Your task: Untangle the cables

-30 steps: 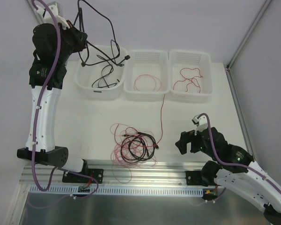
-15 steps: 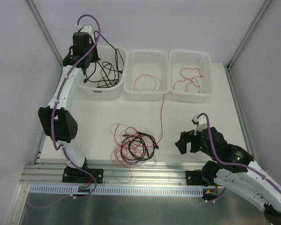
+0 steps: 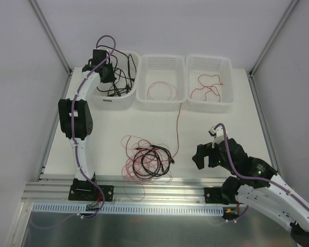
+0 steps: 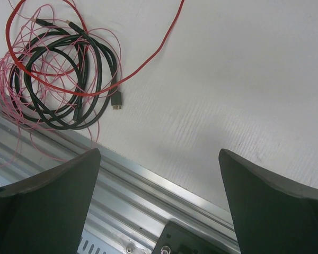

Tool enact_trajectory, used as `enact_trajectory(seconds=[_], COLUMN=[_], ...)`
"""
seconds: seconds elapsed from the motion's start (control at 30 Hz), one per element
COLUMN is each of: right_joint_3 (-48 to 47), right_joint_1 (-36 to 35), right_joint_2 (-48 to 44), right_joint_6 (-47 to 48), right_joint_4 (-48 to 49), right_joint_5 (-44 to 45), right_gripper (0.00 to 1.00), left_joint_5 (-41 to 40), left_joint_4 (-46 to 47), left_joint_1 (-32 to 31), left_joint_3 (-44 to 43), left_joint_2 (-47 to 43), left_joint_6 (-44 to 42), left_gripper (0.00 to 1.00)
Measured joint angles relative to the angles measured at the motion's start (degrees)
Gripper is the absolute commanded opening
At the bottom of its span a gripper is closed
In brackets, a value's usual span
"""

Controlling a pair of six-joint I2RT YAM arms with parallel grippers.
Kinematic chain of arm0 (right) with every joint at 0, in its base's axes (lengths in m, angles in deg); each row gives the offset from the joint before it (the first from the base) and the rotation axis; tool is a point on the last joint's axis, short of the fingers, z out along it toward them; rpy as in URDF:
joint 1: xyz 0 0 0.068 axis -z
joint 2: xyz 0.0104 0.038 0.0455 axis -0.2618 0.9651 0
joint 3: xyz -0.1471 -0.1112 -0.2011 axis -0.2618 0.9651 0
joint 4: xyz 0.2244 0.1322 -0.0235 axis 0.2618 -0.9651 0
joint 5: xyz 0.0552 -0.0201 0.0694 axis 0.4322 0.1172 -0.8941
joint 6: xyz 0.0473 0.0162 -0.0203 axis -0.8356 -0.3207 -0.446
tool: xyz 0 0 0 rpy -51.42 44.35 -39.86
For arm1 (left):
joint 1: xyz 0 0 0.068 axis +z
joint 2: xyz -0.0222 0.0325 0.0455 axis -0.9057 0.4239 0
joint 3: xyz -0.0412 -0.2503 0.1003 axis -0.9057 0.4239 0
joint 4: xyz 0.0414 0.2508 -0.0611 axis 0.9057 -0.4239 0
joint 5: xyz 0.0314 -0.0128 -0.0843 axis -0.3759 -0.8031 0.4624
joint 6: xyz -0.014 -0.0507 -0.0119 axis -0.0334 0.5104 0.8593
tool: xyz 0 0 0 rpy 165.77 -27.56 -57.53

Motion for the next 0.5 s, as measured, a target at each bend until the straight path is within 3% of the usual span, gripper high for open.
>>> enact_trajectory(seconds=[0.1,0.13,0.2,0.23,0.37,0.5], right_joint_3=[0.00,0.00,0.00,0.00,-0.37,-2.03], right_joint_1=[0.00,0.00,0.00,0.00,0.00,0.00], right_joint_2=[0.20,0.24,0.24,0.22,0.11,0.94], right_joint_6=[0.02,0.02,0.02,0.04,0.17,0.26], right_joint_4=[0.02,0.02,0.00,0.00,-0.02,0.09], right_joint_5=[-0.15,-0.17,-0.22,-0.28,-0.42,-1.05], right_gripper=[1.00,1.00,1.00,1.00,1.00,1.00], left_joint_5=[1.51,2.27,3.63,3.89,4.52,5.14], left_joint_4=[-1.20,-1.64,-3.45,-4.44,-8.22,-10.84], left_joint_1=[1.11,1.46,1.99,2.08,2.12,1.97], left_joint_3=[-0.59,-0.72,-0.74,-0.50,2.03,2.75], left_joint_2=[0.42,0.42,0.35,0.28,-2.05,-8.79], left_joint_6=[1.27,1.57,2.10,2.19,2.82,3.37], left_gripper=[0.13,0.29,0.52,0.72,0.96,0.99])
